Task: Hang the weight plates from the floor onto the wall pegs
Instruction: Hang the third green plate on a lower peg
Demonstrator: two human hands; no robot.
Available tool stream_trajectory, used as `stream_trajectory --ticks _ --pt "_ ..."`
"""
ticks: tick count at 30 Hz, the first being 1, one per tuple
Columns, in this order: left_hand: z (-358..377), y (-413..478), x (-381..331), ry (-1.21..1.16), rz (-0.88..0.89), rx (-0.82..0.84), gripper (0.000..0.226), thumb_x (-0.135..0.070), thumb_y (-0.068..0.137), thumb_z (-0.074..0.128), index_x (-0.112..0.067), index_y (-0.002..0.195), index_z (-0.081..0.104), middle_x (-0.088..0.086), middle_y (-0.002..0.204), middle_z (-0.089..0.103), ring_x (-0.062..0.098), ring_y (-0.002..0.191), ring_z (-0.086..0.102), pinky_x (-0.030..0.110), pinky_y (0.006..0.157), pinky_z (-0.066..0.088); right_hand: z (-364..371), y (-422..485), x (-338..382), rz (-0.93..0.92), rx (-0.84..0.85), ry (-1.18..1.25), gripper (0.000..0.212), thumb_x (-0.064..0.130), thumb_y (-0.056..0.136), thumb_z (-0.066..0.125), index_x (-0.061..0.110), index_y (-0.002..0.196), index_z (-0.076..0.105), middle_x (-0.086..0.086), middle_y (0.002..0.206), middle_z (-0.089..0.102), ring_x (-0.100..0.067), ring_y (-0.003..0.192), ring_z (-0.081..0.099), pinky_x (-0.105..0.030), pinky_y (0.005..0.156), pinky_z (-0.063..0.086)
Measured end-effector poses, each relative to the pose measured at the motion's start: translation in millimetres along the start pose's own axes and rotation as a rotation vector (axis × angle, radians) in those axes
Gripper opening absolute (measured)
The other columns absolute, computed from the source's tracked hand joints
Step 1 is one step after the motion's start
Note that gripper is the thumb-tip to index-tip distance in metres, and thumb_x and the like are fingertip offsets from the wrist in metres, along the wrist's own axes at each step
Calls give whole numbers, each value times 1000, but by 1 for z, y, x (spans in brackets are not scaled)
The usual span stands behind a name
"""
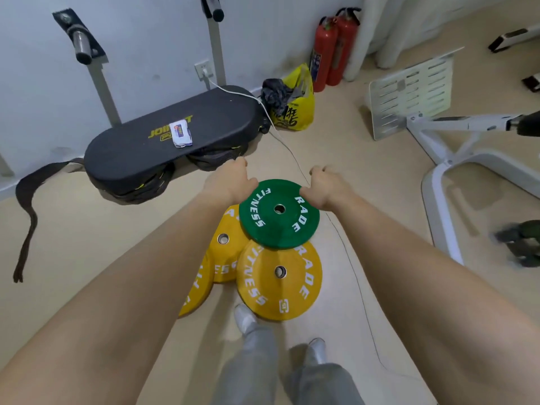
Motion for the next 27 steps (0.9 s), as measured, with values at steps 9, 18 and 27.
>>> stream_trajectory --ticks 9,18,27 --pt "119 123 53 -65 -74 55 55 -35 97 56 -7 143 44 17 141 54 36 126 52 46 101 45 113 120 -42 59 63 27 59 42 95 51 11 144 39 -17 141 42 -39 126 44 -48 99 43" --pt "291 249 95 -141 -154 67 52 -32 96 60 -4 138 48 20 135 58 36 123 55 41 99 46 260 276 -117 47 124 9 60 43 95 51 11 144 39 -18 141 42 -39 125 45 -48 99 44" --pt "451 358 169 -147 -423 30 82 -51 94 58 -7 154 22 19 154 31 46 136 34 48 110 32 406 419 -190 119 146 8 62 42 95 50 10 146 35 -18 149 35 -39 131 39 -49 101 42"
Point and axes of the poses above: each hand's wrist, its own y-axis towards the middle knuckle, its own z-axis out of the palm, x = y × z, the point moved 5 cm from there along y, towards the middle knuckle
